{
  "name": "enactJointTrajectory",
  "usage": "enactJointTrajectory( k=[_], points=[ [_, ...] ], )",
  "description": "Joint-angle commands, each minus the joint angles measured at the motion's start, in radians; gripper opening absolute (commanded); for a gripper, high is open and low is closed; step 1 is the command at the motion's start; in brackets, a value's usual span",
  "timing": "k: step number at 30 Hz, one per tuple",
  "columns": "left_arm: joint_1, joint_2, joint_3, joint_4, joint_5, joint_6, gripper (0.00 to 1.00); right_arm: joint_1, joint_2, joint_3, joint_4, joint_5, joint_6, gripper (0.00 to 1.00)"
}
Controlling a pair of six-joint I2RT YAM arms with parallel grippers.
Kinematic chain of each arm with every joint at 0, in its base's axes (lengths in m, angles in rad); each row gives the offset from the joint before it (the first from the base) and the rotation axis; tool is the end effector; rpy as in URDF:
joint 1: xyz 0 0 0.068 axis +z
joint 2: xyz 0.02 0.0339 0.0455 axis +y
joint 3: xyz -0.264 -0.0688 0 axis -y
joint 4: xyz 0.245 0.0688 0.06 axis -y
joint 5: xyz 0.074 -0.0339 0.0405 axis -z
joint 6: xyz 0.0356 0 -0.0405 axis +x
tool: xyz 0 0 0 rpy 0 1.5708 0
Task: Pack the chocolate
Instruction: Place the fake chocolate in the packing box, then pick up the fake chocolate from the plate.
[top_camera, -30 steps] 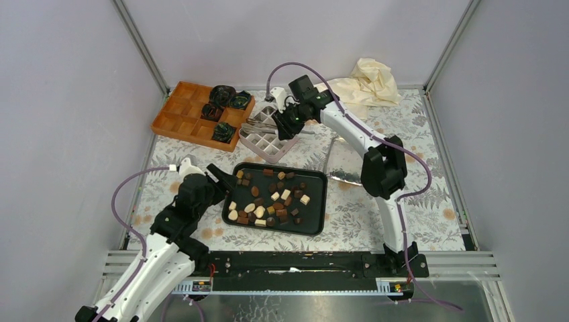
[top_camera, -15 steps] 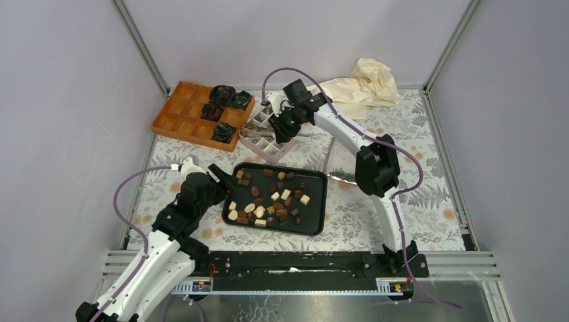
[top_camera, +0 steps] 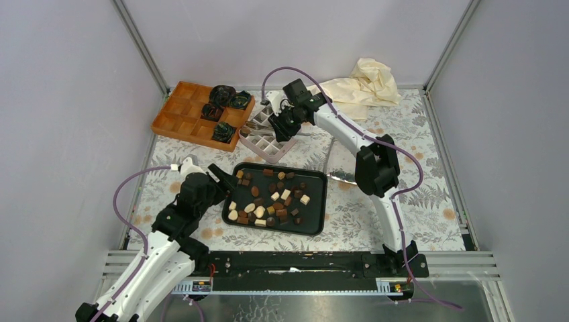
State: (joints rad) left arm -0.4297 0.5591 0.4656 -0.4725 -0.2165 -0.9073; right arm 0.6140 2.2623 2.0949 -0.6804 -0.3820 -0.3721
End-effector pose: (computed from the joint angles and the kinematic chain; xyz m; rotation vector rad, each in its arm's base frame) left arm 0.1282 -0.0503 0.2321 -0.6391 2.0774 -0.5538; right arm 0.4098 0.3051 0.2549 -1.2958 2.0395 0.5725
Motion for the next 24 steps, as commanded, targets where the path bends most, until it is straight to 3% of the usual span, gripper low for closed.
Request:
enactJointTrajectory(
  k=[1, 11, 16, 24],
  points=[
    [0.006, -0.001, 0.014, 0.028, 0.009, -0.006, 0.76, 0.014, 0.005, 0.057, 0.047, 0.001, -0.013, 0.39],
    [0.006, -0.002, 0.022, 0.033, 0.019, -0.005, 0.76, 0.014, -0.007, 0.053, 0.047, -0.004, -0.012, 0.45],
    [0.006, -0.007, 0.035, 0.034, 0.024, -0.002, 0.76, 0.014, -0.027, 0.058, 0.041, -0.018, -0.006, 0.44],
    [0.007, -0.072, 0.024, 0.111, 0.074, -0.005, 0.78, 0.012, -0.176, 0.012, 0.026, -0.091, 0.006, 0.42]
  ],
)
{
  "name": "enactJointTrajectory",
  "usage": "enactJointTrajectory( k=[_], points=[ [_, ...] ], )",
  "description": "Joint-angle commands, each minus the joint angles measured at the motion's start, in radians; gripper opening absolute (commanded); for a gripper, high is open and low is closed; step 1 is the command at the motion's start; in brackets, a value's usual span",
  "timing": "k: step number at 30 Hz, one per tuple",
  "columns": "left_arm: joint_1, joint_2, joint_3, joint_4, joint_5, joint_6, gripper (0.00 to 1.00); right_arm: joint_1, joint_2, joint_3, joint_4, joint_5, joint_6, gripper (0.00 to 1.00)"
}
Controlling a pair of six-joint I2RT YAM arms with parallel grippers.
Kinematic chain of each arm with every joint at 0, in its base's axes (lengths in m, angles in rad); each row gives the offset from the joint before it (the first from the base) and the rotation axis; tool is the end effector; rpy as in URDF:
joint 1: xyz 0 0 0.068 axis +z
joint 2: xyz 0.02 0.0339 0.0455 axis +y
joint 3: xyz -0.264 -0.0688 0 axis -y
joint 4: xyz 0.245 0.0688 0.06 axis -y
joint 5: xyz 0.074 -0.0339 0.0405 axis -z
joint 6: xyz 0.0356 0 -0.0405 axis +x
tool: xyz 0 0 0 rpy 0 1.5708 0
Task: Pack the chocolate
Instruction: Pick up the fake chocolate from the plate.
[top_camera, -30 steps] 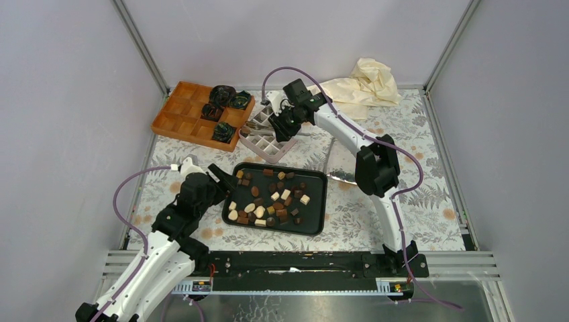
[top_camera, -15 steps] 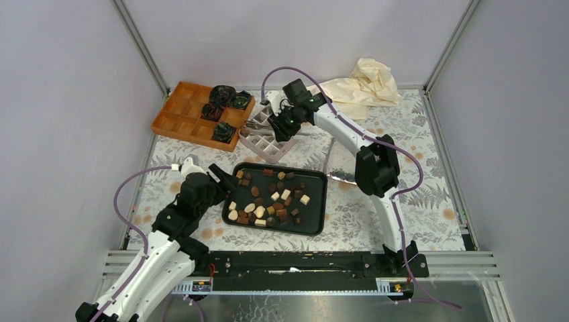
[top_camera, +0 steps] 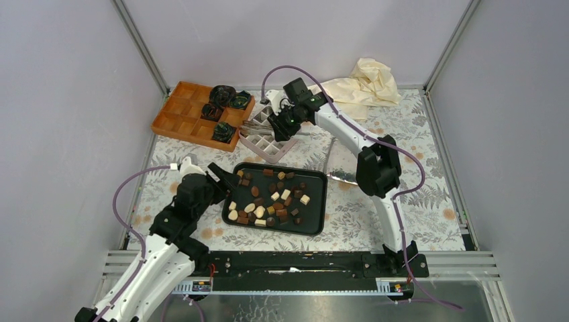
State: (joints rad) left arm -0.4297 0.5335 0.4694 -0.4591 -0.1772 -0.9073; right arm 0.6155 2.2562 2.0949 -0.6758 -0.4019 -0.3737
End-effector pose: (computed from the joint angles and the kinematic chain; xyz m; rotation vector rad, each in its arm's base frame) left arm 0.1258 -0.0507 0.2375 -0.6140 2.0569 -0.6181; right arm 0.4084 0.3059 0.2585 -1.3027 2.0203 0.5957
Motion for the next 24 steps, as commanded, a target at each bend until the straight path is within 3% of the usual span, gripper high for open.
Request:
enactJointTrajectory(
  k=[1, 12, 17, 24],
  points=[
    [0.006, -0.059, 0.013, 0.117, 0.046, -0.007, 0.78, 0.01, -0.195, -0.008, 0.022, -0.084, 0.007, 0.42],
    [0.007, -0.211, -0.107, 0.399, 0.158, -0.099, 0.87, -0.05, -0.659, -0.494, 0.028, -0.313, -0.09, 0.42],
    [0.006, -0.232, -0.191, 0.612, 0.266, -0.137, 0.87, -0.233, -0.856, -0.731, -0.015, -0.483, -0.135, 0.42],
    [0.008, -0.165, -0.276, 0.873, 0.379, -0.18, 0.84, -0.413, -1.086, -1.047, -0.062, -0.455, -0.235, 0.42]
  ],
)
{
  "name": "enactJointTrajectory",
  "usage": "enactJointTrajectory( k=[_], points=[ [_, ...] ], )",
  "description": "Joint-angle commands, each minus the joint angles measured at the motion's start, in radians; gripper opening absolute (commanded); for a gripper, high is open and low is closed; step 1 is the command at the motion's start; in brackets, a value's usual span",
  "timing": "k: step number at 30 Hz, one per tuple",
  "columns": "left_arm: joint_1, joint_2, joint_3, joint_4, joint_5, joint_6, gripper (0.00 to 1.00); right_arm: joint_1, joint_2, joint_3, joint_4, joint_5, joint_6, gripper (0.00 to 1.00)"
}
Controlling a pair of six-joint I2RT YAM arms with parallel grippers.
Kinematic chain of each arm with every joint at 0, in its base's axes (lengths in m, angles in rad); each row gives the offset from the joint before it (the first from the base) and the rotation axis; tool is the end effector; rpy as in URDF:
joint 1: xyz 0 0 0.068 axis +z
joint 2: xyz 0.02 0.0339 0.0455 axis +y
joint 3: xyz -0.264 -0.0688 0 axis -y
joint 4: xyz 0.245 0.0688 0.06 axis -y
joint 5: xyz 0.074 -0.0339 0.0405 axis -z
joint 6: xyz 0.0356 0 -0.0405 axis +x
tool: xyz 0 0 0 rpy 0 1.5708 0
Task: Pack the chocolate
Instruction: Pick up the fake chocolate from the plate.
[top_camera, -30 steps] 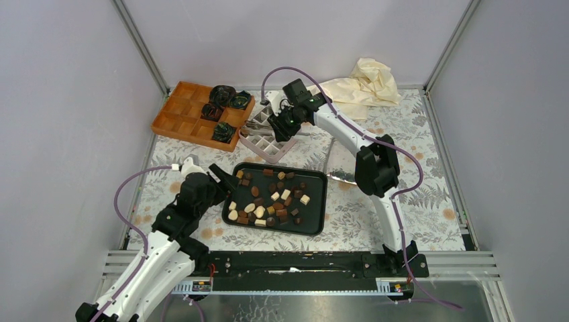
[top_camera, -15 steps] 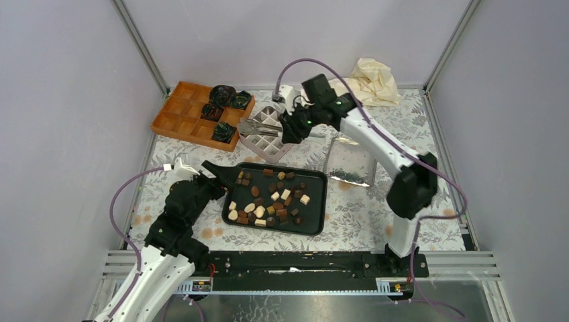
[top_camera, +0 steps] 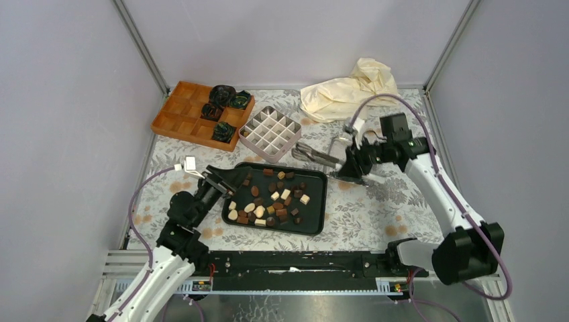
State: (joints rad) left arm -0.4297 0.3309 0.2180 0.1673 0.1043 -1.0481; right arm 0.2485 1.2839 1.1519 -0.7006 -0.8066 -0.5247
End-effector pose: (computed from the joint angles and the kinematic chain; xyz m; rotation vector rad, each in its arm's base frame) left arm 0.1164 -0.0574 0.2372 -0.4160 1.6015 -1.2387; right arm 0.2481 0.0895 0.3210 -1.1613 1.8934 0.8095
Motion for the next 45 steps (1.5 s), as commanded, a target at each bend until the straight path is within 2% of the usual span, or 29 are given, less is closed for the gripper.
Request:
enactJointTrajectory(
  k=[1, 6, 11, 17, 22, 27, 45],
  points=[
    [0.007, 0.058, -0.029, 0.271, 0.109, -0.045, 0.84, -0.061, -0.136, -0.138, -0.046, -0.037, -0.094, 0.42],
    [0.007, 0.177, -0.046, 0.383, 0.167, -0.092, 0.81, -0.081, -0.199, -0.239, -0.085, 0.039, -0.152, 0.42],
    [0.006, 0.244, -0.04, 0.383, 0.208, -0.102, 0.78, -0.08, -0.181, -0.253, -0.158, 0.087, -0.25, 0.42],
    [0.007, 0.18, -0.044, 0.235, 0.144, -0.092, 0.78, -0.042, -0.146, -0.281, -0.181, 0.173, -0.306, 0.42],
    [0.006, 0.118, -0.04, 0.077, 0.072, -0.082, 0.78, 0.067, -0.131, -0.321, -0.126, 0.272, -0.248, 0.42],
    [0.006, 0.074, -0.028, -0.017, 0.04, -0.075, 0.78, 0.122, -0.111, -0.328, -0.092, 0.331, -0.202, 0.43],
    [0.007, 0.074, -0.021, -0.04, 0.029, -0.075, 0.79, 0.198, -0.051, -0.279, -0.062, 0.384, -0.174, 0.46]
  ],
)
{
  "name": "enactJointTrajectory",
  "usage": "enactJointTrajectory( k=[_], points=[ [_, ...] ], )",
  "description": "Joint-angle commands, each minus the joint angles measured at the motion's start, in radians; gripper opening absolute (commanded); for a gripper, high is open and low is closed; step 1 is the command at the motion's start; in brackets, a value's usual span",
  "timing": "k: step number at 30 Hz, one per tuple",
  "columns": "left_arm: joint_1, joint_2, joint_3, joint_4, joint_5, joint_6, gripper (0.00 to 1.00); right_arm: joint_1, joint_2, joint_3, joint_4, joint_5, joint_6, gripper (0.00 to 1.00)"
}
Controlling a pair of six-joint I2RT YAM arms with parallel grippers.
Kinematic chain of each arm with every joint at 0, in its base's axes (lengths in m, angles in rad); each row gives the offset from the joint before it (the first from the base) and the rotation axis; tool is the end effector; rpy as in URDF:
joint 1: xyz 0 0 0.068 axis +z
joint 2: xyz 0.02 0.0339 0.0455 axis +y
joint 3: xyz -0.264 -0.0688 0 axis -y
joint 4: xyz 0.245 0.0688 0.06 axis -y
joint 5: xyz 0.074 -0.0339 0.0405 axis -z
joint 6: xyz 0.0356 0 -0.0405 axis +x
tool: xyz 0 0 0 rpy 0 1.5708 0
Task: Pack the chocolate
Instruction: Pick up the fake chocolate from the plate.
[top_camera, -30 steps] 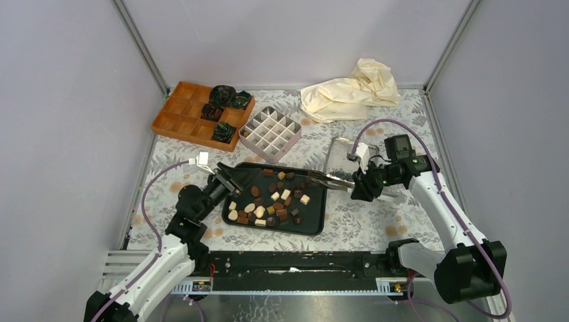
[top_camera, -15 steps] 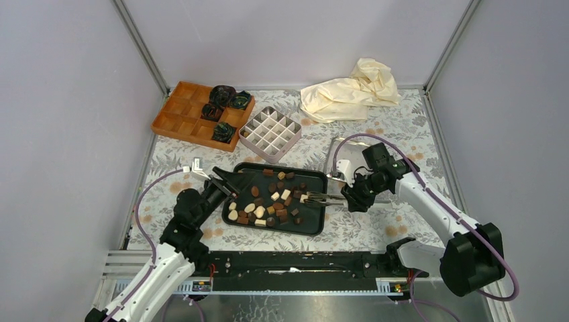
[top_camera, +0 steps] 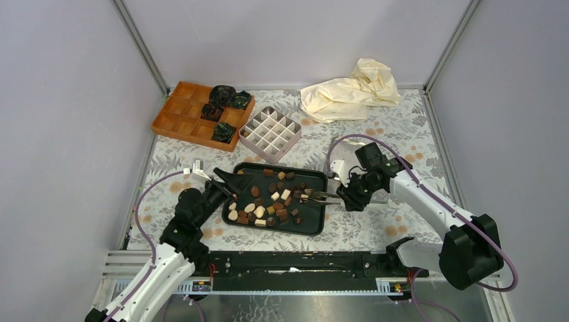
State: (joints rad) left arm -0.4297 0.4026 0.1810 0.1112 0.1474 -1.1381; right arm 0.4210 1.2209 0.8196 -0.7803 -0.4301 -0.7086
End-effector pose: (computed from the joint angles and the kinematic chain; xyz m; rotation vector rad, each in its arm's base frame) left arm 0.1231 -0.0622 0.2096 -0.5275 1.7794 -1.2674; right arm 0.1937 0.1030 0.2226 -1.5178 2.1817 0.4990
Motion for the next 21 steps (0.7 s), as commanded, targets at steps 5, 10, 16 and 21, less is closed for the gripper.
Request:
enactJointTrajectory(
  k=[5, 10, 16, 21],
  points=[
    [0.006, 0.007, 0.016, 0.015, -0.011, 0.015, 0.79, 0.05, 0.03, 0.071, 0.018, 0.027, 0.005, 0.45],
    [0.006, 0.005, 0.016, 0.01, -0.015, 0.017, 0.79, 0.056, 0.029, 0.069, 0.022, 0.052, 0.002, 0.41],
    [0.007, 0.018, 0.019, 0.013, -0.017, 0.023, 0.78, 0.056, 0.01, 0.071, 0.012, 0.055, -0.003, 0.21],
    [0.007, 0.032, 0.032, 0.007, -0.016, 0.037, 0.79, 0.055, -0.019, 0.075, -0.013, 0.042, -0.009, 0.04]
  ],
)
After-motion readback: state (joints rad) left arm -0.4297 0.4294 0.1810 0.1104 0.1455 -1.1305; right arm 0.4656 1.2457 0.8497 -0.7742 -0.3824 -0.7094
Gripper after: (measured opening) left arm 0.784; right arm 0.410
